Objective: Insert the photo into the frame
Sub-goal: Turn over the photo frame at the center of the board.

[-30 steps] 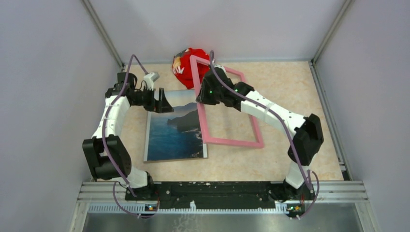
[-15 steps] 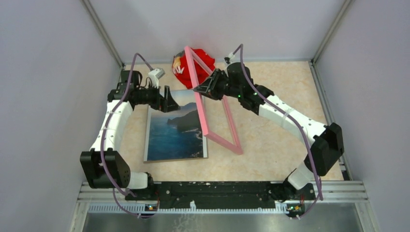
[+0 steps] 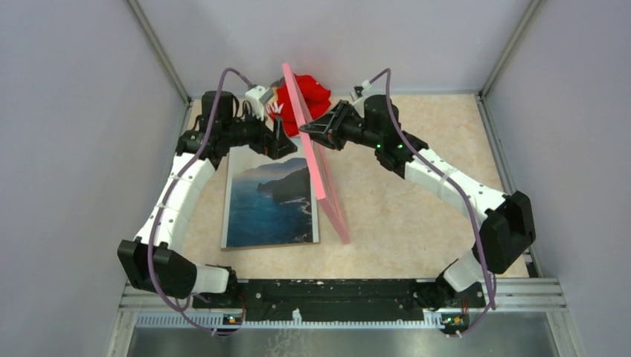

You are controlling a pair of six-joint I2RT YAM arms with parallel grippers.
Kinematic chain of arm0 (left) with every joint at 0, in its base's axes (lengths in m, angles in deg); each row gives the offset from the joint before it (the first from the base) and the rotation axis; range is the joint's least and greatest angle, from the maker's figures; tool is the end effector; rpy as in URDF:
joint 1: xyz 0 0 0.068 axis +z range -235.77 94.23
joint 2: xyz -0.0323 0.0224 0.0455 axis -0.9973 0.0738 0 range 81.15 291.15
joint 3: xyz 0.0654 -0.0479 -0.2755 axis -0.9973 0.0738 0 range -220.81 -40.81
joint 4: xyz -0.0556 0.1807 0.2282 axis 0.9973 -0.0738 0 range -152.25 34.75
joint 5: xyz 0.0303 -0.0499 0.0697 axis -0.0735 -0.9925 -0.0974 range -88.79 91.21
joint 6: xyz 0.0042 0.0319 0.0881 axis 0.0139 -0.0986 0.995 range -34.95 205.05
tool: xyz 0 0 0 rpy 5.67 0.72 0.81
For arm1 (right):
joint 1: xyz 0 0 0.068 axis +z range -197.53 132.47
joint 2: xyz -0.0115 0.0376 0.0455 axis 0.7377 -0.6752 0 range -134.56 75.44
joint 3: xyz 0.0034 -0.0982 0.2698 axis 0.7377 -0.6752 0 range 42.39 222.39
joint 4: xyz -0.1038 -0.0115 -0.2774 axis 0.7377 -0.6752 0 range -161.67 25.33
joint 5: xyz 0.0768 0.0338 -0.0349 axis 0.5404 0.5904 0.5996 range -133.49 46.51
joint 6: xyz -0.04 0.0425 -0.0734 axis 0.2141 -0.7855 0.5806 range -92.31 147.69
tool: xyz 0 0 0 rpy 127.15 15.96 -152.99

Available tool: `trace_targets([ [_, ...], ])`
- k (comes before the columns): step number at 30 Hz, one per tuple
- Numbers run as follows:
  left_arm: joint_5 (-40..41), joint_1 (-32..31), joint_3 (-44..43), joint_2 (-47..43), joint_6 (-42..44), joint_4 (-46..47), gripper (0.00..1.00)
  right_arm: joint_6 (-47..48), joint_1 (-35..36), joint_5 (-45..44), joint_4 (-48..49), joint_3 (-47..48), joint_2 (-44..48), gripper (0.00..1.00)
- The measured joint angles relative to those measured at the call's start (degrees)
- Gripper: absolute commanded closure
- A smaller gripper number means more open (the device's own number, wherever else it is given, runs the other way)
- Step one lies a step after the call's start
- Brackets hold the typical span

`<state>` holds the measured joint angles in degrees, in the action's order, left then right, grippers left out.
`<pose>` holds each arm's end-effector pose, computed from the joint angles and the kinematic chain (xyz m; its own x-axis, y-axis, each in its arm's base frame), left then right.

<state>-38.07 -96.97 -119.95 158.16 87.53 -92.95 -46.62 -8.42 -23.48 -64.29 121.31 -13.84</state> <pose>0.3332 -0.1206 0.3744 -0.5418 0.1414 -0.8285 0.6796 0.6537 -0.3328 0.3353 0.3100 0.3740 -0.8588 0.4676 -0.2093 -0.1016 0.2450 0.9642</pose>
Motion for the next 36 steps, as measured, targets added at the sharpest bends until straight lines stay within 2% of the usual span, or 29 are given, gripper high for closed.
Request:
trace_targets([
  [3, 2.4, -0.92, -2.03, 0.83, -2.82, 3.63, 0.02, -1.44, -1.36, 1.05, 1.11, -3.06, 2.23, 0.76],
  [6, 4.85, -1.81, -2.54, 2.05, -4.85, 6.34, 0.02, -2.64, -3.23, 2.23, 2.43, -6.34, 4.79, 0.7],
  [14, 10.51, -6.08, -5.6, 7.61, -6.69, 9.05, 0.02, -5.31, -10.1, 5.31, 3.63, -11.87, 10.43, 0.4],
  [18, 12.63, -8.74, -10.29, 10.88, -6.45, 9.49, 0.02, -3.1, -13.0, 7.91, 0.39, -11.08, 11.32, 0.36],
  [21, 13.73, -9.99, -12.57, 12.63, -5.86, 9.99, 0.02, 0.7, -14.88, 9.35, -5.33, -8.37, 11.32, 0.35],
  [26, 14.91, -10.67, -12.83, 14.47, -5.05, 10.4, 0.02, 10.23, -17.64, 9.4, -20.41, 0.7, 11.19, 0.37],
  [29, 15.98, -10.71, -10.54, 14.78, -4.13, 11.17, 0.02, 16.39, -18.51, 7.21, -30.32, 6.21, 11.13, 0.43],
  [33, 17.55, -10.71, -4.7, 15.1, -2.34, 11.91, 0.02, 22.56, -19.52, 4.96, -37.81, 8.96, 11.32, 0.48],
  [36, 17.99, -10.71, -0.83, 15.43, -1.68, 11.98, 0.02, 26.27, -20.33, 3.34, -42.18, 8.37, 11.34, 0.6],
])
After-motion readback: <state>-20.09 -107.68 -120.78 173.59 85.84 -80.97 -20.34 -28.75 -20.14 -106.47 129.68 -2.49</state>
